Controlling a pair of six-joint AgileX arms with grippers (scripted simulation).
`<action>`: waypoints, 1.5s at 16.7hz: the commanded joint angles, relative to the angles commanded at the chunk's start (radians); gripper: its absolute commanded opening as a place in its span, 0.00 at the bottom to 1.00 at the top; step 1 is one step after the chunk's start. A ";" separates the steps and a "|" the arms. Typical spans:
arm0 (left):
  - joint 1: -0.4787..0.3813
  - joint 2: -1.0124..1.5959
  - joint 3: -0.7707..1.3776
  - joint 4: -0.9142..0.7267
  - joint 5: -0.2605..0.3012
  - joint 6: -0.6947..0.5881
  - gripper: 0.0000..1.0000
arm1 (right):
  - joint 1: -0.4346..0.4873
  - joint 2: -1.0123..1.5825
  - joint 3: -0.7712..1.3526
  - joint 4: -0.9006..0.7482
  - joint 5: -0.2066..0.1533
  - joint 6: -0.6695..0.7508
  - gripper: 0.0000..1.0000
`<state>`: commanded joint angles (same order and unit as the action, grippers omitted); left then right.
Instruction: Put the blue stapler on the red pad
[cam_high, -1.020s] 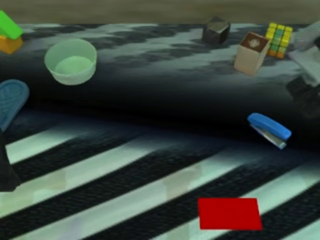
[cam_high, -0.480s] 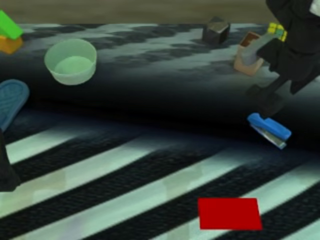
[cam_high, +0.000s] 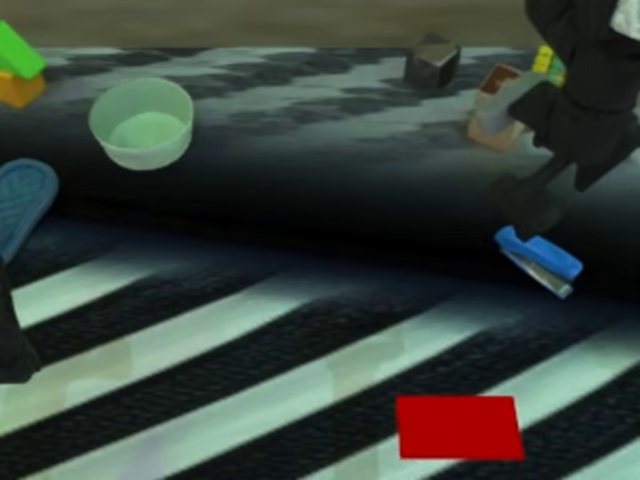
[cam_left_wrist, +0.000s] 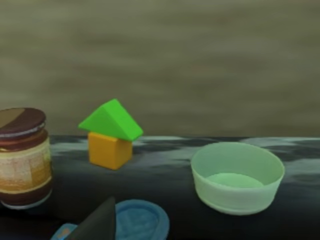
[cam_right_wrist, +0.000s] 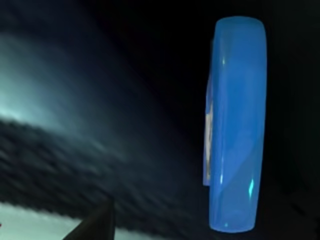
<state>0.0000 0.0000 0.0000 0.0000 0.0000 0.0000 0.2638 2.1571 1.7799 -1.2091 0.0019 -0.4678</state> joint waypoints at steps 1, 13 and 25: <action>0.000 0.000 0.000 0.000 0.000 0.000 1.00 | 0.001 0.007 -0.019 0.024 0.000 0.000 1.00; 0.000 0.000 0.000 0.000 0.000 0.000 1.00 | 0.006 0.107 -0.216 0.325 0.001 0.004 1.00; 0.000 0.000 0.000 0.000 0.000 0.000 1.00 | 0.006 0.107 -0.216 0.325 0.001 0.004 0.10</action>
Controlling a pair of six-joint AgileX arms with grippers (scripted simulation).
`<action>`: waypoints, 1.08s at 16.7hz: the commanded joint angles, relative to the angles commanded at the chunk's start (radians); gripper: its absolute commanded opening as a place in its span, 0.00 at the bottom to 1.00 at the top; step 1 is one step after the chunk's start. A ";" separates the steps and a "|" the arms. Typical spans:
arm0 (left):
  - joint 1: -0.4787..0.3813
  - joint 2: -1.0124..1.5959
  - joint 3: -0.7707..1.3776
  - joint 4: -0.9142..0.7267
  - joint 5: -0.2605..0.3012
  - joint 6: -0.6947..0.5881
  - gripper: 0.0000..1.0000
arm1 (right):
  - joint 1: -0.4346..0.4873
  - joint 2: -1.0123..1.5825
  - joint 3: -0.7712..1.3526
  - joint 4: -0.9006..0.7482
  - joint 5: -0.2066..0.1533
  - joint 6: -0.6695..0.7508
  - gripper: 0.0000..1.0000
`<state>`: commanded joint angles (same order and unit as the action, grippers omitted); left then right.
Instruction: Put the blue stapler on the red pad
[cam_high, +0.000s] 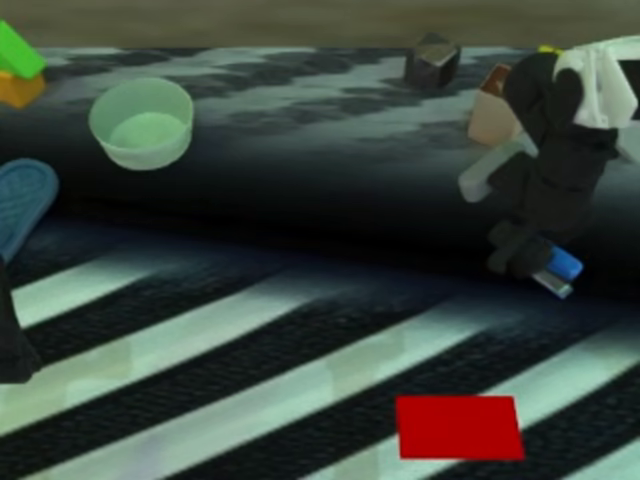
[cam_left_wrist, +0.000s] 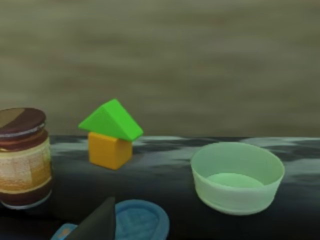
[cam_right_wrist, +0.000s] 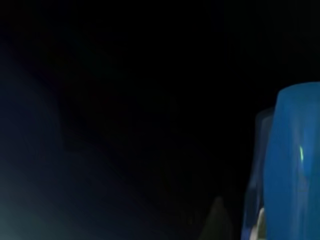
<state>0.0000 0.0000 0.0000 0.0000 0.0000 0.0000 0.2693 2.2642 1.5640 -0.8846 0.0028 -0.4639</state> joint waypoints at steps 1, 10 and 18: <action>0.000 0.000 0.000 0.000 0.000 0.000 1.00 | 0.000 0.000 0.000 0.000 0.000 0.000 0.02; 0.000 0.000 0.000 0.000 0.000 0.000 1.00 | -0.003 -0.014 0.003 -0.004 0.001 0.001 0.00; 0.000 0.000 0.000 0.000 0.000 0.000 1.00 | 0.004 -0.084 0.173 -0.260 0.000 -0.003 0.00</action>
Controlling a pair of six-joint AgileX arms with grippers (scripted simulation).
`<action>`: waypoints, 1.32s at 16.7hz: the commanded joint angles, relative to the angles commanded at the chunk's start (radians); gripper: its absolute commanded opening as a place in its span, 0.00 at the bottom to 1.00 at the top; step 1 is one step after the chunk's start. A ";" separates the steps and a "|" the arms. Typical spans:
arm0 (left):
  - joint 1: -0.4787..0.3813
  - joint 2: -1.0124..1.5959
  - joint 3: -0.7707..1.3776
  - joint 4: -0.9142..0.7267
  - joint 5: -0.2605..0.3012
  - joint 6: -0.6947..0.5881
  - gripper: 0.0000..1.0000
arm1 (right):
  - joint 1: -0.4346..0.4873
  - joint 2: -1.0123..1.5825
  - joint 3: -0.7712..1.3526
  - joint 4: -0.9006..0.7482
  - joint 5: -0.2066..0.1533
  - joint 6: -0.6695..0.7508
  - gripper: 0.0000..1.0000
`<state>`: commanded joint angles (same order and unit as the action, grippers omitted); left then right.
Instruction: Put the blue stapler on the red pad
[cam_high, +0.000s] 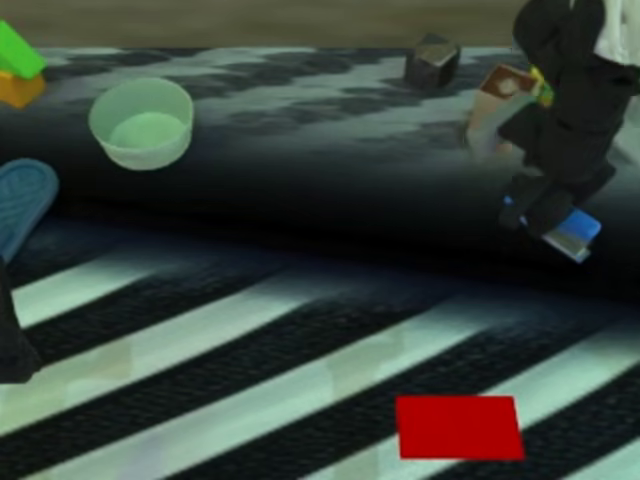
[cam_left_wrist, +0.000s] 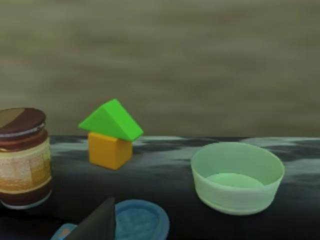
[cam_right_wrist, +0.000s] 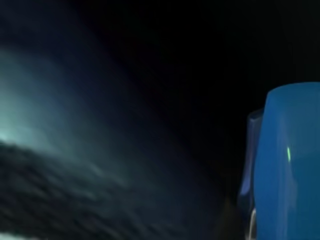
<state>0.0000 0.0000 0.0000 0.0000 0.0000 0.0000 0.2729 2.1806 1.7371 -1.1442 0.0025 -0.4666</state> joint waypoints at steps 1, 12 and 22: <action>0.000 0.000 0.000 0.000 0.000 0.000 1.00 | 0.001 -0.013 0.025 -0.037 0.000 0.000 0.00; 0.000 0.000 0.000 0.000 0.000 0.000 1.00 | 0.101 -0.130 -0.045 -0.064 -0.003 -0.077 0.00; 0.000 0.000 0.000 0.000 0.000 0.000 1.00 | 0.473 -0.461 -0.445 0.003 -0.015 -0.352 0.00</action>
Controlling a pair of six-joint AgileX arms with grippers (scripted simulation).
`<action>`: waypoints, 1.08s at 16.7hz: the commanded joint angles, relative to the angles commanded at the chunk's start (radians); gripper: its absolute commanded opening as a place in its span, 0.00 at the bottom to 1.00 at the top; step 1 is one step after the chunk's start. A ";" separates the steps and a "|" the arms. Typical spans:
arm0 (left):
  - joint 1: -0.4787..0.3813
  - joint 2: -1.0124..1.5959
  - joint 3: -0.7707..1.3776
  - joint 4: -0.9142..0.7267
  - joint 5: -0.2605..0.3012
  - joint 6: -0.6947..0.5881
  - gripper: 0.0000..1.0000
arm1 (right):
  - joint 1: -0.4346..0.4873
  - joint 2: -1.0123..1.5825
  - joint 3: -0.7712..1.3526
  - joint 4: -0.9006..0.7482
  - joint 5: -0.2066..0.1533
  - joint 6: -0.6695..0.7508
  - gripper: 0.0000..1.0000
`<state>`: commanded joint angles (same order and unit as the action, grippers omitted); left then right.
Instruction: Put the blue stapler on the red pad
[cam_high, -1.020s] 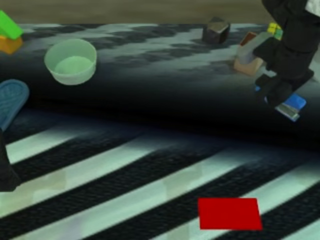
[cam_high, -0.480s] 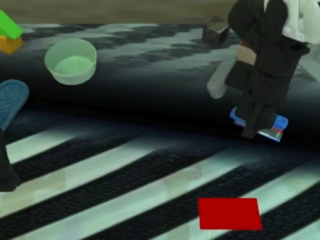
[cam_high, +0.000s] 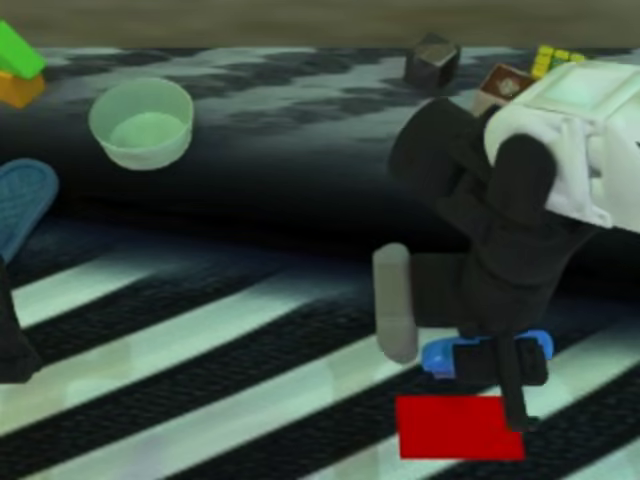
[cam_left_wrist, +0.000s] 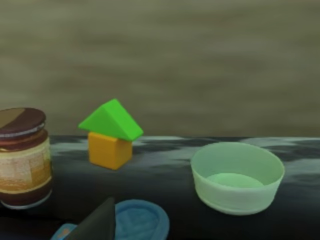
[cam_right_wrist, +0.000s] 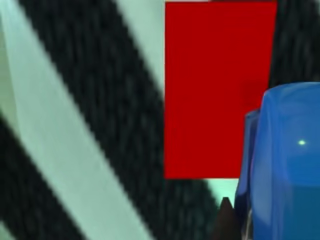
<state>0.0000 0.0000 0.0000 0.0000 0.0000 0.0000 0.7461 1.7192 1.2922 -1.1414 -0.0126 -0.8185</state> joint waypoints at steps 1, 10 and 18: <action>0.000 0.000 0.000 0.000 0.000 0.000 1.00 | 0.001 -0.001 -0.001 0.000 0.000 -0.001 0.00; 0.000 0.000 0.000 0.000 0.000 0.000 1.00 | 0.000 0.055 -0.102 0.158 0.000 0.003 0.00; 0.000 0.000 0.000 0.000 0.000 0.000 1.00 | 0.004 0.138 -0.257 0.395 0.000 0.004 0.00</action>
<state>0.0000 0.0000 0.0000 0.0000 0.0000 0.0000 0.7500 1.8574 1.0354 -0.7461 -0.0122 -0.8145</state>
